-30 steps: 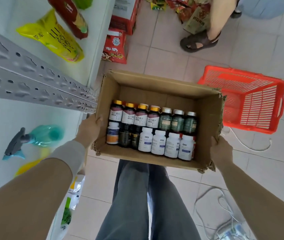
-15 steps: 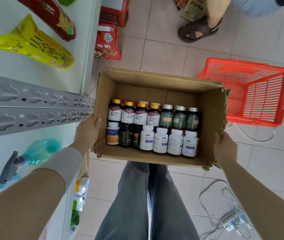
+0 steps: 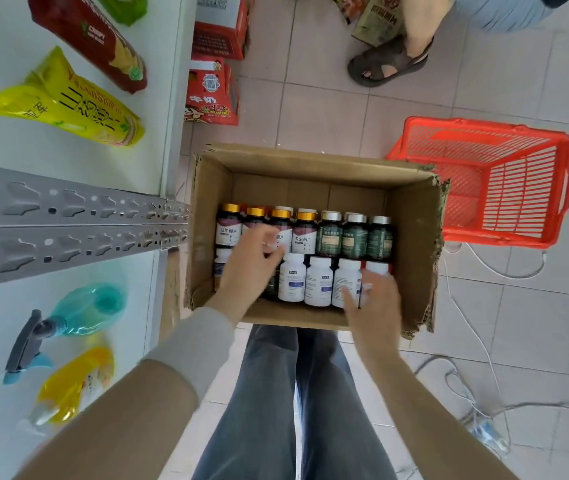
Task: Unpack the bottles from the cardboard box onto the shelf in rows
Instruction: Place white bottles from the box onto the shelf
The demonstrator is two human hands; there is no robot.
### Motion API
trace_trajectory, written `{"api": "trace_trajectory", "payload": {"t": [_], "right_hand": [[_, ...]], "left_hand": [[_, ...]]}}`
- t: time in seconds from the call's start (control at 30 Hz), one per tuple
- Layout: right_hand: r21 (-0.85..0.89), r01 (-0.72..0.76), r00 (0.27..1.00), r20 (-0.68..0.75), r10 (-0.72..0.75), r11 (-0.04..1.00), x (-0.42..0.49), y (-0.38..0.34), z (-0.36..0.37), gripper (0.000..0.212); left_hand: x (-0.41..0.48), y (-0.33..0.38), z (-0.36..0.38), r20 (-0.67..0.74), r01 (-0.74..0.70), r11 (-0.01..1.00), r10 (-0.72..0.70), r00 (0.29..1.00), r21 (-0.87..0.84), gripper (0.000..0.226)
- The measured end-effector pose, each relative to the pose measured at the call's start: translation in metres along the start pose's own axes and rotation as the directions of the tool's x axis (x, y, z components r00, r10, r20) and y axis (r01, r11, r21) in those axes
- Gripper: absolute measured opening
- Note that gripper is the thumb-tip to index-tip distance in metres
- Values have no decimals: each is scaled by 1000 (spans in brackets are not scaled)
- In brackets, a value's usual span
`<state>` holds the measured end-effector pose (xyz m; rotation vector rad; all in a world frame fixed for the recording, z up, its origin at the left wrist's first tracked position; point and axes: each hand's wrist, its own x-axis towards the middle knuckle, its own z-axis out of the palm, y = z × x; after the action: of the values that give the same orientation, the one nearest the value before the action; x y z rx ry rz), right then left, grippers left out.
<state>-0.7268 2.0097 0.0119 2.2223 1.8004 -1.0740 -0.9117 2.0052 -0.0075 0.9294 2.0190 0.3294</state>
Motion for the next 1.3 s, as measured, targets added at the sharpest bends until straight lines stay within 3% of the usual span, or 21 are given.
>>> {"api": "trace_trajectory", "payload": {"t": [0.07, 0.13, 0.27, 0.43, 0.53, 0.7, 0.9, 1.03, 1.13, 1.3], "right_hand": [[-66, -21, 981, 190, 33, 998, 2, -10, 26, 49], [-134, -59, 966, 242, 90, 989, 11, -17, 44, 49], [-283, -80, 967, 212, 144, 956, 21, -20, 59, 48], [-336, -52, 976, 183, 120, 940, 19, -18, 63, 47], [-352, -38, 982, 162, 101, 935, 13, -18, 66, 42], [-294, -60, 980, 162, 112, 954, 8, -20, 76, 38], [-272, -156, 959, 188, 211, 950, 19, -24, 79, 52], [-234, -113, 962, 217, 165, 966, 16, -24, 65, 67], [-106, -119, 968, 207, 139, 987, 9, -20, 47, 65], [213, -261, 911, 377, 167, 941, -10, -25, -9, 62]], "left_hand": [[13, 1, 25, 137, 135, 990, -139, 981, 38, 44], [22, -3, 41, 151, 219, 973, -229, 962, 76, 51], [31, -12, 56, 175, 266, 958, -281, 943, 104, 52], [34, -13, 51, 213, 331, 943, -327, 921, 16, 47], [34, -12, 47, 273, 355, 934, -349, 897, 27, 17], [32, -27, 36, 248, 399, 914, -370, 895, -76, 47], [33, -46, 19, 232, 412, 882, -362, 903, -230, 37], [22, -43, 6, 251, 424, 811, -348, 903, -403, 32], [4, -33, -14, 228, 398, 767, -326, 918, -504, 31], [-47, -11, -59, 91, 249, 779, -241, 966, -576, 16]]}}
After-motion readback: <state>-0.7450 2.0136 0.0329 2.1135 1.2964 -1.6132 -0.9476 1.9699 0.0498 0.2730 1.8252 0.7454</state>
